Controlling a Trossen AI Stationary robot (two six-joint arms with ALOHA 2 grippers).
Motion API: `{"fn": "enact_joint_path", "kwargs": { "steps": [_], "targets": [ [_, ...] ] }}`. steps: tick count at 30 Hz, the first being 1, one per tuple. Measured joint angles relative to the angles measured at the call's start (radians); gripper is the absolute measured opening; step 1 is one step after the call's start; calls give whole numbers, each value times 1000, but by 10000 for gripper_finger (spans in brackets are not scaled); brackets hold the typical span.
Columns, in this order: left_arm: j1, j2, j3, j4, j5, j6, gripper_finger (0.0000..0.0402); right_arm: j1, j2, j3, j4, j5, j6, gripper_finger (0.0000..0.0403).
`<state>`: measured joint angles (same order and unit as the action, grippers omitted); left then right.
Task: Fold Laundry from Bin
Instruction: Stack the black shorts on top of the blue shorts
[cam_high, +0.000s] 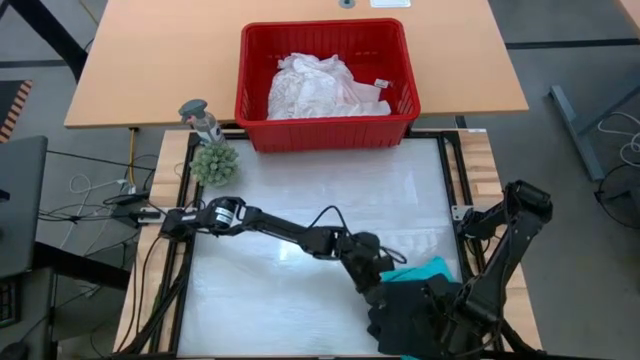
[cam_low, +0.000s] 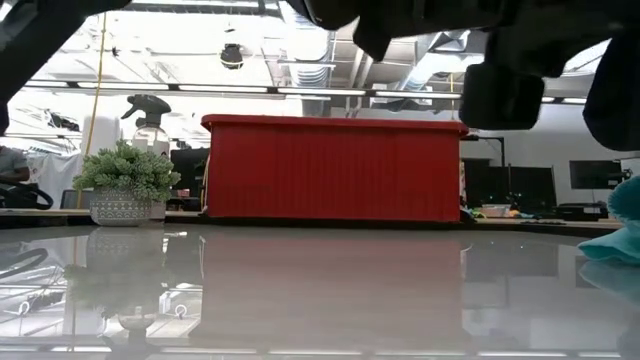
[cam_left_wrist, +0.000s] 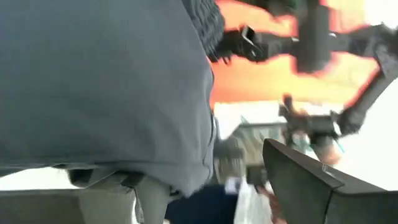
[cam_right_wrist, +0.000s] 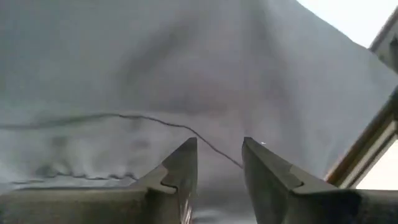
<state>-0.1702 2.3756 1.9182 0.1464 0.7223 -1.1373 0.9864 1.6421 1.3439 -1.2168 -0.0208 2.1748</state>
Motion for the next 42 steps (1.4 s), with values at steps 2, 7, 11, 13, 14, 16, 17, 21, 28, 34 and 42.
{"fn": "enact_joint_path", "kwargs": {
  "steps": [2,7,11,13,14,16,17,21,28,34,42],
  "targets": [
    [25,0,0,-9,46,-1,230,0,-1,-26,22,-27,-3,150],
    [75,0,0,-36,162,-48,230,0,-1,-106,116,-68,-3,151],
    [117,0,0,-96,345,-85,230,0,0,-161,200,-98,6,151],
    [136,0,0,-131,405,-88,230,1,0,-175,215,-105,22,151],
    [145,-2,0,-149,424,-88,230,3,0,-178,214,-108,23,151],
    [163,-7,0,-189,431,-69,230,8,-1,-185,216,-109,23,150],
    [174,-8,0,-198,430,-56,230,10,-1,-190,214,-110,23,149],
    [204,-22,-2,-198,396,-15,230,12,0,-215,214,-160,73,146],
    [166,-155,0,-155,384,34,230,-49,0,-223,245,-244,129,138],
    [140,-275,0,-273,417,151,230,-165,0,-223,222,-148,108,137],
    [180,-552,0,-1014,166,696,230,-250,-5,-202,225,-132,28,137]
  ]
}}
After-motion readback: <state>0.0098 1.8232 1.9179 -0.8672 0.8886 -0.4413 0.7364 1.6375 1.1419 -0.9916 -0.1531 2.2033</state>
